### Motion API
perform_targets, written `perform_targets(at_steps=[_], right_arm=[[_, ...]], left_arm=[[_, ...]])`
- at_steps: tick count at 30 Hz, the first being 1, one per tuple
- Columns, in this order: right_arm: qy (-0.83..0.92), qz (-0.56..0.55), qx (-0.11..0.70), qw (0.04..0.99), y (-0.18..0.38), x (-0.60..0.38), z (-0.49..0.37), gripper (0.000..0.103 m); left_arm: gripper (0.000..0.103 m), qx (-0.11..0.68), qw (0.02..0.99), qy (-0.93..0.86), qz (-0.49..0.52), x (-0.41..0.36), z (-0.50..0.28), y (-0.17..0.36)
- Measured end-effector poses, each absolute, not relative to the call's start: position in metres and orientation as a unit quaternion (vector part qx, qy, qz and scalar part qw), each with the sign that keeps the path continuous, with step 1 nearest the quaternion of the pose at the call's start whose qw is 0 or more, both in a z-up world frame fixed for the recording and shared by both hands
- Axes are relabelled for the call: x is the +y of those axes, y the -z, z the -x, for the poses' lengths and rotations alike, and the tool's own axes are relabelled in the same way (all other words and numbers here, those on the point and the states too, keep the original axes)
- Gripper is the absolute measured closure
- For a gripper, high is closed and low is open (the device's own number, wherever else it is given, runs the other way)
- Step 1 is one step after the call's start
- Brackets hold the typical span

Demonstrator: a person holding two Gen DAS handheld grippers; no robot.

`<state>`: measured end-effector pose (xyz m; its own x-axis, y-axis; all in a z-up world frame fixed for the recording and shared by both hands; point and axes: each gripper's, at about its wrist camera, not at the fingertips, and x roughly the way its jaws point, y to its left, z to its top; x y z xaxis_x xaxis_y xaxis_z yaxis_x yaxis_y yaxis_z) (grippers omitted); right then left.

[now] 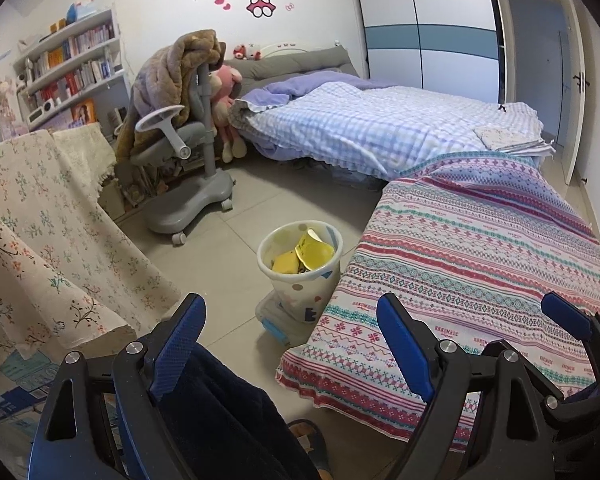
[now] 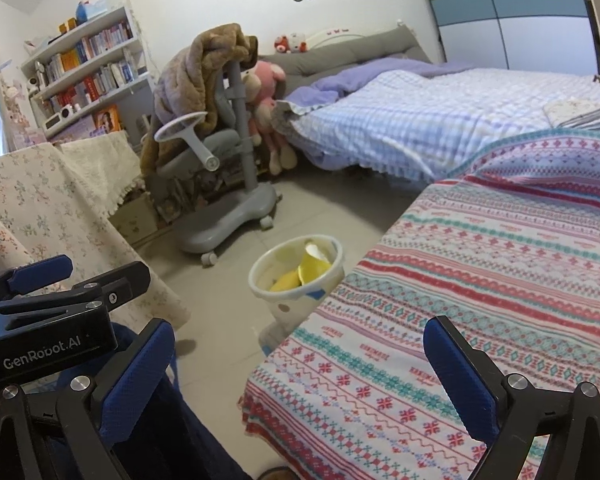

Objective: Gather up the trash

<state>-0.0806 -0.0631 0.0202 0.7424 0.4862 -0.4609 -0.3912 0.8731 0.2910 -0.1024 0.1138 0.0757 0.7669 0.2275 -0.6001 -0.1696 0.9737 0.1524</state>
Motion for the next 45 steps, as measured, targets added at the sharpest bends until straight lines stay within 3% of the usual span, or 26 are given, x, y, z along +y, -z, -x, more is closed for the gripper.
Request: perform_targets(at_steps=[45], right_arm=[[-0.217, -0.062, 0.275, 0.935, -0.016, -0.055, 0.082, 0.0]], left_arm=[[0.013, 0.336, 0.935, -0.108, -0.048, 0.123, 0.099, -0.066]])
